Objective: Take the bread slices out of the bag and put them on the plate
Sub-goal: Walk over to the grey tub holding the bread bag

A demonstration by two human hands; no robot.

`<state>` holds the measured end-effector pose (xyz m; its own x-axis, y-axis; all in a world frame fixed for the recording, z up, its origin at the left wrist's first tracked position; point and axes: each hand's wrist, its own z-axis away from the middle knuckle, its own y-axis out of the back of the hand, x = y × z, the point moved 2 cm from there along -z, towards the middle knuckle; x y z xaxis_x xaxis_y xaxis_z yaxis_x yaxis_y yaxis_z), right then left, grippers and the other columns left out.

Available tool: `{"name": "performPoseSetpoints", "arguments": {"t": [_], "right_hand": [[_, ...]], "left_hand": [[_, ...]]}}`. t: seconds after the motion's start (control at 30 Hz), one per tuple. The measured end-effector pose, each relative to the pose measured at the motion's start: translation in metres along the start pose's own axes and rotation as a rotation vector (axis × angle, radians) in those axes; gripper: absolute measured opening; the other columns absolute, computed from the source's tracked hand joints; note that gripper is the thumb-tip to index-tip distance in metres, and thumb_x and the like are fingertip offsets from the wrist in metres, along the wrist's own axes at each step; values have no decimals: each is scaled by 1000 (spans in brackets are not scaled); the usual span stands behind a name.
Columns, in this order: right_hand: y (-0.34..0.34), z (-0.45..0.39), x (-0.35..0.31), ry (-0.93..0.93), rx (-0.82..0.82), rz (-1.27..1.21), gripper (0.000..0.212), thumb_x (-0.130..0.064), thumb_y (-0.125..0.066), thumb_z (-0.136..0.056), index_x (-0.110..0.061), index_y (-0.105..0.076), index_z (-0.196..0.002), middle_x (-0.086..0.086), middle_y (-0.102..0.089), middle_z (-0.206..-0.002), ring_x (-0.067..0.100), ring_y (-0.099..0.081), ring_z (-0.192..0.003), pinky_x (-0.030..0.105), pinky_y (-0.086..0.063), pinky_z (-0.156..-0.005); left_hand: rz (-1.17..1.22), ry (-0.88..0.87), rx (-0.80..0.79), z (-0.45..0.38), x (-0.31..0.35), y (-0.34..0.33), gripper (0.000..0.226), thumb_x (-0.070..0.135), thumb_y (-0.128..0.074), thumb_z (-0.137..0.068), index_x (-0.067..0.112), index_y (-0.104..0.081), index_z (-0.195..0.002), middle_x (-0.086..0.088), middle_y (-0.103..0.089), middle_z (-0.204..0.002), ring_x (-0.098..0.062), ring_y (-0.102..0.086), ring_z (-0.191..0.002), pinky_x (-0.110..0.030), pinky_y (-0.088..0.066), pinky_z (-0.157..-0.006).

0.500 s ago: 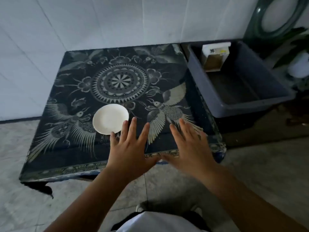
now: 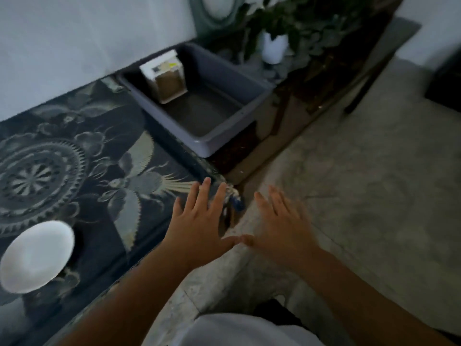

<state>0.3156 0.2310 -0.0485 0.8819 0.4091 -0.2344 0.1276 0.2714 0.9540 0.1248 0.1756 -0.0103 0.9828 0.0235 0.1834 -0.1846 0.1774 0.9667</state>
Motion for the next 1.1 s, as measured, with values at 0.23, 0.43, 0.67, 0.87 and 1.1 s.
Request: {"name": "performPoseSetpoints", "arguments": {"t": [0.23, 0.43, 0.67, 0.87, 1.1], "right_hand": [[21, 35, 116, -265, 18, -63, 107, -98, -16, -65, -37, 16, -148, 1, 12, -166, 24, 1, -151, 61, -9, -115], [48, 68, 203, -403, 26, -96, 110, -97, -9, -62, -36, 9, -152, 2, 15, -165, 26, 2, -151, 60, -7, -117], [63, 87, 273, -561, 93, -147, 106, -94, -23, -68, -37, 9, -151, 2, 11, -166, 27, -1, -151, 61, -9, -116], [66, 74, 304, -658, 94, -179, 106, -95, -19, -67, -37, 11, -151, 0, 14, -165, 26, 0, -151, 61, -8, -117], [79, 11, 316, -703, 122, -175, 106, -95, -17, -67, -37, 8, -152, 2, 7, -166, 27, -4, -151, 60, -11, -116]], "left_hand": [[-80, -278, -88, -78, 117, -3, 113, 95, -22, -65, 31, 21, -148, -8, 20, -160, -30, 17, -146, -59, -2, -116], [-90, -413, -87, -127, 211, -21, 111, 98, -9, -60, 36, 32, -142, -7, 18, -161, -27, 15, -146, -53, 0, -114], [-105, -569, -89, -172, 289, -28, 108, 95, -17, -67, 35, 42, -135, -9, 14, -162, -28, 12, -147, -56, -6, -117], [-160, -665, -113, -217, 320, -26, 109, 93, -18, -68, 29, 26, -145, -11, 12, -162, -29, 10, -147, -56, -8, -117], [-186, -725, -91, -286, 310, -9, 109, 90, -23, -71, 27, 19, -149, -11, 9, -162, -29, 8, -147, -57, -7, -116]]}}
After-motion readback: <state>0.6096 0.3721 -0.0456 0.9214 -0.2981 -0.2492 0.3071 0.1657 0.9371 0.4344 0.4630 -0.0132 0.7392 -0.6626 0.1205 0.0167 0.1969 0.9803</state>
